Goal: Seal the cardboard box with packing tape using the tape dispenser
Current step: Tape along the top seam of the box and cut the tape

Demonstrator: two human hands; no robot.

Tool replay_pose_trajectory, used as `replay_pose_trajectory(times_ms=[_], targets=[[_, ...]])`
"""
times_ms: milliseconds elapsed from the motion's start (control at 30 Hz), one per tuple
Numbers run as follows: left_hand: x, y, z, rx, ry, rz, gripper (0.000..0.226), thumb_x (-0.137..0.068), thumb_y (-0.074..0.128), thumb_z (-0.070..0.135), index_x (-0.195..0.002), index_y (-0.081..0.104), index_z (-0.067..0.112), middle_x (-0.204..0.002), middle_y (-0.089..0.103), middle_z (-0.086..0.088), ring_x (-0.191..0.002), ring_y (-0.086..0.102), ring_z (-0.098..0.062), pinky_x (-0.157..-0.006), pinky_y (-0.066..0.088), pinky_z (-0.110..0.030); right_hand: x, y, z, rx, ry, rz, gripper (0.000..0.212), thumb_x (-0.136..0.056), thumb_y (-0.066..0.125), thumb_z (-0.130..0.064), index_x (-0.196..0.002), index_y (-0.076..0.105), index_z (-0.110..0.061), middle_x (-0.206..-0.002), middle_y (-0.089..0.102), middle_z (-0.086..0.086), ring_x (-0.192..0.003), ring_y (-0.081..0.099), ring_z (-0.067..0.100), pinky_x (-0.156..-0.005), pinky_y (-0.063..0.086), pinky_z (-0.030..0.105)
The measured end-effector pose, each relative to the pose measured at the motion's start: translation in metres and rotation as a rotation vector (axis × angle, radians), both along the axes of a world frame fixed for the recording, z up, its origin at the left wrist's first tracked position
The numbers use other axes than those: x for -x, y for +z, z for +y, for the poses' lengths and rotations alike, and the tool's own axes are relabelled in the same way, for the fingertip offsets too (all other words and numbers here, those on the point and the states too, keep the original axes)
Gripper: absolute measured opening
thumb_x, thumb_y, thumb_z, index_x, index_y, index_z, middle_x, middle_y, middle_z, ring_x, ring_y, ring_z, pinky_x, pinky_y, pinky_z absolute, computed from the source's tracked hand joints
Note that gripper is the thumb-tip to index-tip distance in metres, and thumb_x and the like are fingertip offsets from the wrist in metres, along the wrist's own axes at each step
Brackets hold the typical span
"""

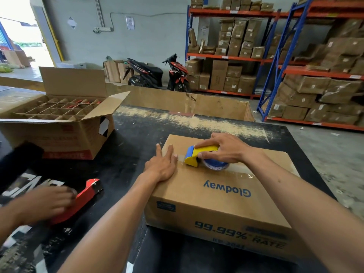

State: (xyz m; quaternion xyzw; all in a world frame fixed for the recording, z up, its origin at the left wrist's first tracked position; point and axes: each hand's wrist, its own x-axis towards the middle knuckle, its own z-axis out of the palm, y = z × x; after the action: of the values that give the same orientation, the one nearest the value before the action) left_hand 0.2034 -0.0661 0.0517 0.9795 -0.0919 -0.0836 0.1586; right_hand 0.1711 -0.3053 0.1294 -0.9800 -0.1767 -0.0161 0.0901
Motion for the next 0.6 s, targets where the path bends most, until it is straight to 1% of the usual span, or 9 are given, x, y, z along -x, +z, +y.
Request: replay_pose_trajectory(times_ms=[100,167,267,367,433,500,567,600], targets=[[0.000,0.000,-0.001,-0.022,0.021,-0.014,0.058,-0.103,0.013,0.053,-0.157,0.003,0.034,-0.163,0.010,-0.014,-0.137,0.038,-0.042,-0.108,0.032,-0.053,0.003,0.001,-0.001,-0.029,0.000,-0.011,0.049,-0.085,0.051,-0.073,-0.130,0.056,-0.055,-0.088,0.050,-0.003,-0.076,0.045,0.011,-0.065,0.035,0.031],[0.000,-0.001,-0.001,-0.015,0.025,-0.013,0.058,-0.103,0.014,0.052,-0.157,0.004,0.032,-0.160,0.018,-0.016,-0.134,0.041,-0.042,-0.107,0.033,-0.053,0.006,0.002,-0.002,-0.044,-0.003,-0.011,0.049,-0.085,0.053,-0.073,-0.129,0.057,-0.055,-0.088,0.050,-0.003,-0.076,0.046,0.011,-0.064,0.033,0.030],[0.000,0.000,-0.001,0.000,0.033,-0.025,0.058,-0.104,0.015,0.051,-0.157,0.005,0.029,-0.159,0.019,-0.018,-0.133,0.042,-0.043,-0.107,0.033,-0.055,0.012,0.005,-0.013,-0.079,-0.015,0.004,0.052,-0.081,0.053,-0.076,-0.128,0.058,-0.055,-0.088,0.053,-0.004,-0.079,0.047,0.010,-0.066,0.036,0.030],[0.002,0.002,-0.001,0.005,0.031,-0.023,0.058,-0.104,0.015,0.050,-0.156,0.004,0.028,-0.158,0.021,-0.019,-0.132,0.042,-0.044,-0.107,0.033,-0.054,0.026,0.005,-0.043,-0.125,-0.058,0.019,0.054,-0.079,0.054,-0.077,-0.128,0.059,-0.054,-0.090,0.054,-0.007,-0.083,0.049,0.012,-0.067,0.036,0.030],[0.004,0.003,-0.001,0.009,0.022,-0.023,0.058,-0.104,0.015,0.051,-0.156,0.004,0.028,-0.158,0.021,-0.019,-0.132,0.043,-0.043,-0.107,0.033,-0.054,0.038,0.004,-0.065,-0.157,-0.084,0.011,0.055,-0.079,0.053,-0.078,-0.128,0.059,-0.055,-0.090,0.054,-0.007,-0.082,0.050,0.013,-0.068,0.036,0.030],[0.004,0.003,-0.001,0.011,0.008,-0.024,0.059,-0.103,0.014,0.052,-0.156,0.004,0.028,-0.158,0.021,-0.018,-0.132,0.043,-0.042,-0.107,0.033,-0.054,0.047,0.001,-0.074,-0.177,-0.081,-0.006,0.056,-0.077,0.050,-0.083,-0.127,0.058,-0.057,-0.088,0.053,-0.006,-0.080,0.050,0.012,-0.067,0.037,0.030],[0.004,0.003,0.000,0.015,0.002,-0.015,0.060,-0.103,0.014,0.052,-0.157,0.004,0.027,-0.160,0.016,-0.018,-0.136,0.039,-0.042,-0.109,0.031,-0.055,0.048,-0.003,-0.073,-0.159,-0.086,-0.019,0.055,-0.077,0.050,-0.084,-0.126,0.056,-0.060,-0.086,0.051,-0.006,-0.079,0.049,0.010,-0.066,0.037,0.030],[0.005,0.002,0.000,0.018,0.000,-0.020,0.061,-0.103,0.014,0.052,-0.157,0.006,0.026,-0.162,0.010,-0.020,-0.139,0.033,-0.043,-0.111,0.027,-0.056,0.048,-0.004,-0.071,-0.148,-0.094,-0.025,0.051,-0.079,0.051,-0.081,-0.125,0.056,-0.060,-0.086,0.049,-0.006,-0.079,0.048,0.009,-0.066,0.036,0.030]])
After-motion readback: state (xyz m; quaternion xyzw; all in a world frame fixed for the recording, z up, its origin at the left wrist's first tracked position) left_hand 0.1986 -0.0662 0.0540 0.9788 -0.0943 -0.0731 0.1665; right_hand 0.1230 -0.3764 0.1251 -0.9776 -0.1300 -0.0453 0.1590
